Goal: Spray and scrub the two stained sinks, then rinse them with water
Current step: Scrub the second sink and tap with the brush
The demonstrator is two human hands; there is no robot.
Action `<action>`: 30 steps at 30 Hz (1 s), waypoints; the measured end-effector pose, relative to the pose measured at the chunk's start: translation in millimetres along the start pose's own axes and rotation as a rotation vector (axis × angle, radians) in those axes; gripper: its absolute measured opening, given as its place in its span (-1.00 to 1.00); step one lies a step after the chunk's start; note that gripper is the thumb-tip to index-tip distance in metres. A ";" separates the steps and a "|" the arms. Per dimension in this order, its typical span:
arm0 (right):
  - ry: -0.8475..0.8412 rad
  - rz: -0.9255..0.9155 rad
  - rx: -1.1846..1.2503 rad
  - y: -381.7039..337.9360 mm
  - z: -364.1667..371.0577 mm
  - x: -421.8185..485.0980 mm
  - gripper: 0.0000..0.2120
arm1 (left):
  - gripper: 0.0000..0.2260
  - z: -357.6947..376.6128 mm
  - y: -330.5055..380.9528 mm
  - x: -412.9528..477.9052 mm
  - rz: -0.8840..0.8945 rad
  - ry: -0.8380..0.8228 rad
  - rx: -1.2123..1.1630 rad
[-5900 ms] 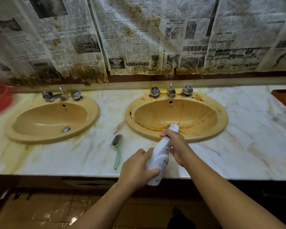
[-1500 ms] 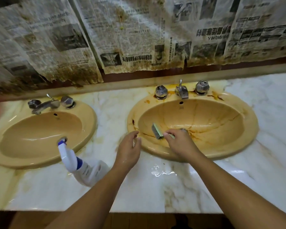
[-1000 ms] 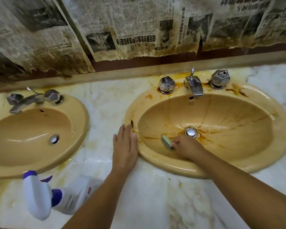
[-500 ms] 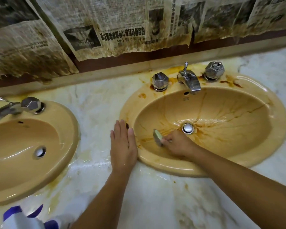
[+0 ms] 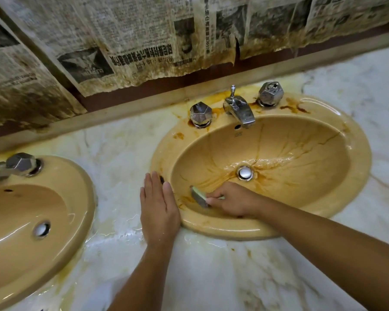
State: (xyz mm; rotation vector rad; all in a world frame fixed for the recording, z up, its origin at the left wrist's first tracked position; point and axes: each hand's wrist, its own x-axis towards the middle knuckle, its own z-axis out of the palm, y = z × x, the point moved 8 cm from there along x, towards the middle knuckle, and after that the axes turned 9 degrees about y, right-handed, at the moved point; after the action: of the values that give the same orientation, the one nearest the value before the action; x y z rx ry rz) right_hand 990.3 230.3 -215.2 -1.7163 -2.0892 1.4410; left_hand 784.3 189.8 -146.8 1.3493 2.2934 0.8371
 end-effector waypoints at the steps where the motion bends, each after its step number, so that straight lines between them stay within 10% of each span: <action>1: -0.029 -0.029 0.039 -2.9 3.9 -4.5 -0.77 | -0.44 0.3 0.0 -0.3 0.000 0.000 0.001; 8: 0.289 0.355 -0.507 59.2 -65.5 12.1 -0.76 | -0.46 0.5 0.0 -0.9 0.010 0.015 0.015; 15: 0.021 -0.100 0.116 -28.2 5.4 -4.5 -0.71 | -0.44 -0.9 -0.2 -0.4 -0.002 -0.010 -0.002; 21: 0.167 0.265 -0.519 61.2 -56.8 7.4 -0.83 | -0.48 -8.6 -3.8 3.7 -0.012 -0.012 -0.017; 27: -0.039 -0.138 0.216 -37.9 7.1 -7.5 -0.69 | -0.47 -7.9 -2.0 15.5 0.098 -0.030 0.048; 30: -0.019 -0.080 -0.014 -5.9 -7.1 3.0 -0.69 | -0.47 -5.9 -6.6 21.1 0.077 -0.023 0.067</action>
State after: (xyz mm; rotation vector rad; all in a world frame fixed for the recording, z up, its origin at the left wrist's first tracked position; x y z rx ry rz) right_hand 989.0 237.3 -208.7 -1.6110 -2.1561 1.4286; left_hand 766.3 204.0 -146.5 1.4766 2.2834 0.7712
